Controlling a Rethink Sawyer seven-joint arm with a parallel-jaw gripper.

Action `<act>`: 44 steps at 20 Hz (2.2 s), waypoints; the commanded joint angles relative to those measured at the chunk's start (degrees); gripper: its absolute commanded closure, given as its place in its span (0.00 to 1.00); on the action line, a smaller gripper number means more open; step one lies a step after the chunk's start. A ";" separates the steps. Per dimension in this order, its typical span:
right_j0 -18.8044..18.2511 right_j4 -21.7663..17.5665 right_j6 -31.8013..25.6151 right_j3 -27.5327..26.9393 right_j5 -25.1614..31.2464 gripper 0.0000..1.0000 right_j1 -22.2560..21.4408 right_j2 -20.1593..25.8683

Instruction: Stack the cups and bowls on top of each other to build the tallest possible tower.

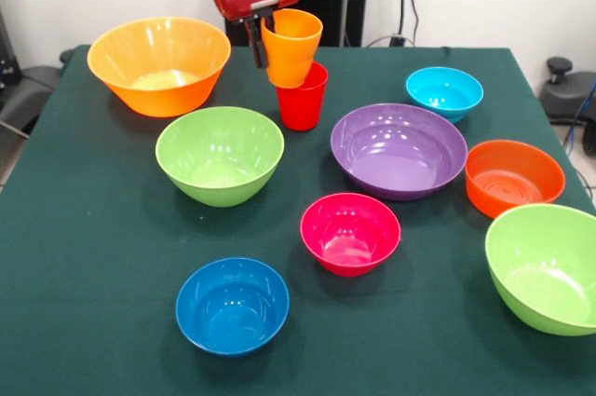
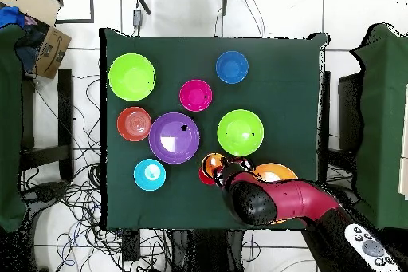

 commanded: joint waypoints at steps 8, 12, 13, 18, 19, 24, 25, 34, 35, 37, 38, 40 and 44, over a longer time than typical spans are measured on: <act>-0.06 -1.47 2.49 5.61 6.45 1.00 -2.88 -0.99; -0.82 -2.18 2.86 7.08 5.36 1.00 -3.59 -1.59; -1.12 -2.50 2.92 7.51 4.92 1.00 -3.67 -1.76; -1.22 -3.34 3.37 7.83 3.69 1.00 -3.19 -2.33; -1.20 -3.40 3.75 7.82 3.04 1.00 -2.49 -2.43; 0.56 -5.00 5.21 7.44 -0.18 1.00 0.20 -4.69; 0.83 -5.44 5.39 7.35 -0.89 1.00 0.64 -5.24; 3.23 -7.64 6.80 6.21 -4.80 1.00 3.59 -8.72; 3.67 -7.85 6.95 5.97 -5.35 1.00 4.00 -9.22; 4.23 -7.54 7.14 5.91 -5.69 1.00 4.20 -9.49; 4.34 -7.33 7.16 6.03 -5.72 1.00 4.05 -9.48; 4.15 -6.61 6.95 6.23 -4.93 1.00 3.44 -8.86; 4.16 -5.75 6.72 6.29 -4.06 1.00 2.78 -8.25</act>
